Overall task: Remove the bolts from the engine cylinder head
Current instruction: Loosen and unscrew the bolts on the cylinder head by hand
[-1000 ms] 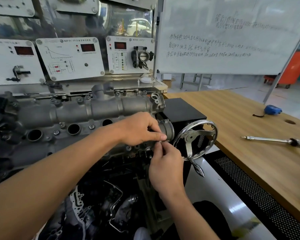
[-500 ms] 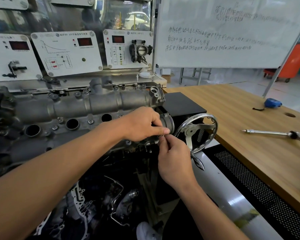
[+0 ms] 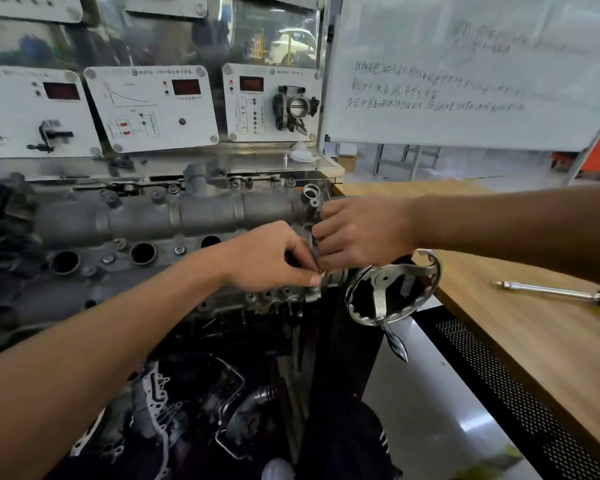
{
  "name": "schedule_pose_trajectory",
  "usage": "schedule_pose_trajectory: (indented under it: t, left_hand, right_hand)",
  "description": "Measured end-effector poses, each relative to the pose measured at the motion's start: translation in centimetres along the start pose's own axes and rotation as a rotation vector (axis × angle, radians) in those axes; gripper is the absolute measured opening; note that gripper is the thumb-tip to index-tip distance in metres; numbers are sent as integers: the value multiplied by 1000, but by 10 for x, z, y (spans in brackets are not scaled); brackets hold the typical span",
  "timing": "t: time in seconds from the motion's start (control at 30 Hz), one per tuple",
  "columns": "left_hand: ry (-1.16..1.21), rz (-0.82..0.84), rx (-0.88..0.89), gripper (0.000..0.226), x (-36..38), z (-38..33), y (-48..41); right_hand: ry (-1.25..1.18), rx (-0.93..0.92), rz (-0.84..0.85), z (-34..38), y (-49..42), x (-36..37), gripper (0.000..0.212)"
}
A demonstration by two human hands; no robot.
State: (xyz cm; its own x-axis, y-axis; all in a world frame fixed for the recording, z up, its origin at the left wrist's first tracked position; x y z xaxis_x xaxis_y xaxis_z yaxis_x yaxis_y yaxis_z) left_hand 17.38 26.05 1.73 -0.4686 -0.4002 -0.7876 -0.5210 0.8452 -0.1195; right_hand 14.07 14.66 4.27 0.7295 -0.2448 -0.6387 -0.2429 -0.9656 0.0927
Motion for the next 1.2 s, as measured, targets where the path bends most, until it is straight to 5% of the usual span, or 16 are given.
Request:
schedule_pose_trajectory:
  t: [0.2, 0.37, 0.47, 0.6, 0.77, 1.2]
  left_hand:
    - [-198, -235, 72, 14, 8, -12, 15]
    - [-247, -266, 136, 16, -33, -28, 31]
    - [-393, -103, 134, 18, -43, -20, 45]
    - [-356, -81, 93, 18, -39, 3, 68]
    - [-289, -129, 49, 18, -35, 25, 72]
    - [-67, -100, -19, 10, -32, 38, 66]
  right_hand:
    - [-104, 133, -49, 8, 3, -22, 8]
    - [-582, 870, -33, 14, 6, -38, 34]
    - [-1068, 1213, -271, 48, -26, -34, 37]
    - [-1123, 1478, -566, 86, -51, -21, 49]
    - [-1221, 1676, -775, 119, -63, -5, 50]
    - [-1246, 1767, -859, 129, -77, -3, 44]
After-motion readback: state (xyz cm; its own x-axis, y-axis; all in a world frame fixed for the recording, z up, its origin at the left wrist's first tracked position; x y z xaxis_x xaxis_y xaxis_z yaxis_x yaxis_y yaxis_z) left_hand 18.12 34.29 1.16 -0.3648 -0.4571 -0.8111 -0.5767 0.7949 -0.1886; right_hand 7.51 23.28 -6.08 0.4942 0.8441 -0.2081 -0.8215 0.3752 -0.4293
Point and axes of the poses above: each hand's wrist, its own y-axis away from the middle knuckle, its own x-axis out of the palm, z = x × y, the point moved 5 cm from there along -y, towards the middle knuckle, and after that the axes turned 2 degrees about y, right-handed, at the moved point
